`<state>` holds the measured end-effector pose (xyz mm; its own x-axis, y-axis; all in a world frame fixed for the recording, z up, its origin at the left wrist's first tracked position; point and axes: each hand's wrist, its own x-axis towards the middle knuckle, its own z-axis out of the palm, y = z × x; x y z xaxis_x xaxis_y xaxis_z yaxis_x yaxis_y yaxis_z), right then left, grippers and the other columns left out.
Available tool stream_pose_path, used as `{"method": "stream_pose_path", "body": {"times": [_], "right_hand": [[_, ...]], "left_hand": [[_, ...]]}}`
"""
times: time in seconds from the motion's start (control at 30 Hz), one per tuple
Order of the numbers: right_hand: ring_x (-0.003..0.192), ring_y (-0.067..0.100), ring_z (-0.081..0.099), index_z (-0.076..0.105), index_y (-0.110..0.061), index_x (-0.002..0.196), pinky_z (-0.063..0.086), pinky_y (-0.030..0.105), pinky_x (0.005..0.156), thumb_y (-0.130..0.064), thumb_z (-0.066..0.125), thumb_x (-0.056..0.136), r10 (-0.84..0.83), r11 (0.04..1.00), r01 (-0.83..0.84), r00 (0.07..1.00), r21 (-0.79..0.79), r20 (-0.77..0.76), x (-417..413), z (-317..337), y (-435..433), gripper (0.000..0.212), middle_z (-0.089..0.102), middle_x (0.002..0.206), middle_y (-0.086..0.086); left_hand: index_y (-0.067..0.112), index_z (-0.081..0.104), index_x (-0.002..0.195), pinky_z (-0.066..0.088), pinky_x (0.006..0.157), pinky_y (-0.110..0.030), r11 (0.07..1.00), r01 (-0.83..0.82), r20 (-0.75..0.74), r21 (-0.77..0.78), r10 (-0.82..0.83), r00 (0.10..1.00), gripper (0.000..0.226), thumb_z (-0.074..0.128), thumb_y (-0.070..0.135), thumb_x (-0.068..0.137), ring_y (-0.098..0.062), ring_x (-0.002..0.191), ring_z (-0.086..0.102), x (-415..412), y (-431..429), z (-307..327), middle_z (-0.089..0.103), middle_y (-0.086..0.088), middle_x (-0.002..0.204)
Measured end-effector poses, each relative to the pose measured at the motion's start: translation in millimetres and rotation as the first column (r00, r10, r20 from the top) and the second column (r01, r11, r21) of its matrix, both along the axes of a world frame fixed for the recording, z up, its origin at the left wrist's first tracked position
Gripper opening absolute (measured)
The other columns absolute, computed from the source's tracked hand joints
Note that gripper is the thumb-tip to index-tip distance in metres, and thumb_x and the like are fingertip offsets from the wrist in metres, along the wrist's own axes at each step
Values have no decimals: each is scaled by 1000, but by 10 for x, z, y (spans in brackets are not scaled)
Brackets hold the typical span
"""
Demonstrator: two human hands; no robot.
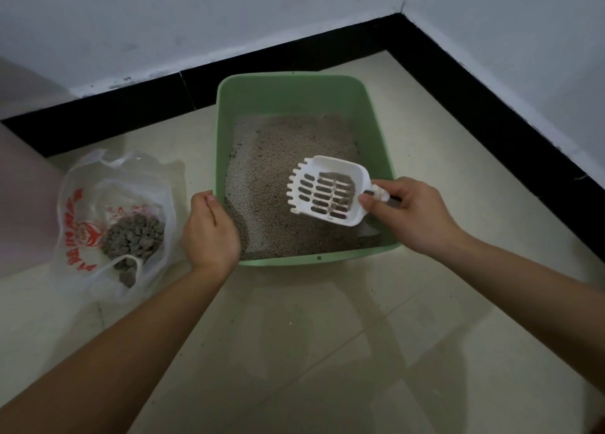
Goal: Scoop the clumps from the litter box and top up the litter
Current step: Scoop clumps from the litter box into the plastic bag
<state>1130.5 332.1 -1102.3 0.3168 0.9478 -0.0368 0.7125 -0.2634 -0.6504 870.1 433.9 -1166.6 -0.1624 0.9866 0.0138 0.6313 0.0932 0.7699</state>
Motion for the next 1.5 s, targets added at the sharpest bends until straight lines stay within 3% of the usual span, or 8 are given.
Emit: {"method": "stream_pose_path", "body": {"times": [0.23, 0.5, 0.67, 0.77, 0.9, 1.03, 1.17, 1.5], "right_hand": [[82, 18, 58, 70, -40, 118, 44, 33, 71, -44, 62, 92, 50, 999, -50, 994, -6, 96, 47, -30, 11, 27, 59, 86, 1], [80, 18, 56, 70, -37, 118, 36, 29, 68, -41, 63, 93, 6, 1000, -8, 996, 24, 86, 115, 19, 31, 27, 57, 83, -3], [81, 19, 58, 71, -37, 116, 45, 35, 73, -47, 58, 94, 101, 994, -91, 980, -63, 173, 246, 121, 36, 28, 60, 86, -1], [73, 17, 58, 72, -32, 113, 44, 39, 79, -54, 43, 90, 299, 954, -252, 852, -163, 429, 338, 189, 40, 43, 61, 81, 0], [71, 23, 58, 72, -27, 104, 34, 39, 79, -40, 38, 85, 443, 890, -358, 536, -282, 719, 417, 229, 84, 41, 60, 80, 2], [72, 26, 57, 72, -21, 109, 33, 40, 79, -33, 41, 83, 468, 855, -421, 375, -303, 800, 379, 260, 186, 42, 61, 82, 4], [76, 25, 55, 71, -22, 109, 35, 41, 83, -32, 49, 85, 518, 821, -430, 285, -376, 806, 318, 249, 259, 34, 60, 85, 3], [79, 16, 54, 70, -29, 94, 33, 36, 83, -33, 61, 80, 625, 775, -451, 442, -443, 643, 128, 12, 526, 17, 57, 80, -4]], "left_hand": [[5, 54, 118, 44, 81, -41, 1000, 4, 5, 1, -4, 1000, 36, 28, 26, 105, -39, 98, 57, -7, -2, 3, 63, -21, 109], [5, 54, 120, 42, 80, -40, 1000, 2, 4, -2, -2, 1000, 36, 29, 25, 105, -38, 99, 57, -6, -5, 15, 63, -21, 111], [4, 54, 119, 41, 78, -37, 1000, 7, 11, 1, -7, 1000, 34, 30, 23, 104, -36, 98, 57, -7, -18, 28, 63, -20, 110], [5, 54, 120, 40, 80, -37, 1000, -3, 7, -3, 3, 1000, 34, 31, 23, 104, -37, 101, 57, 6, -12, 29, 63, -20, 112], [6, 55, 119, 42, 81, -39, 1000, -11, -8, -3, 11, 1000, 34, 31, 23, 104, -38, 101, 58, -1, -8, 19, 63, -21, 112], [5, 55, 119, 43, 80, -40, 1000, -9, -10, -3, 9, 1000, 34, 31, 23, 104, -38, 100, 58, 4, 3, 10, 64, -21, 111], [5, 55, 118, 42, 79, -39, 1000, -7, -11, 0, 7, 1000, 33, 31, 23, 104, -39, 98, 58, -3, 5, 2, 64, -22, 108], [2, 53, 121, 39, 77, -36, 1000, 1, -2, -5, -1, 1000, 33, 32, 20, 104, -38, 99, 57, 14, -4, 6, 63, -22, 110]]}}
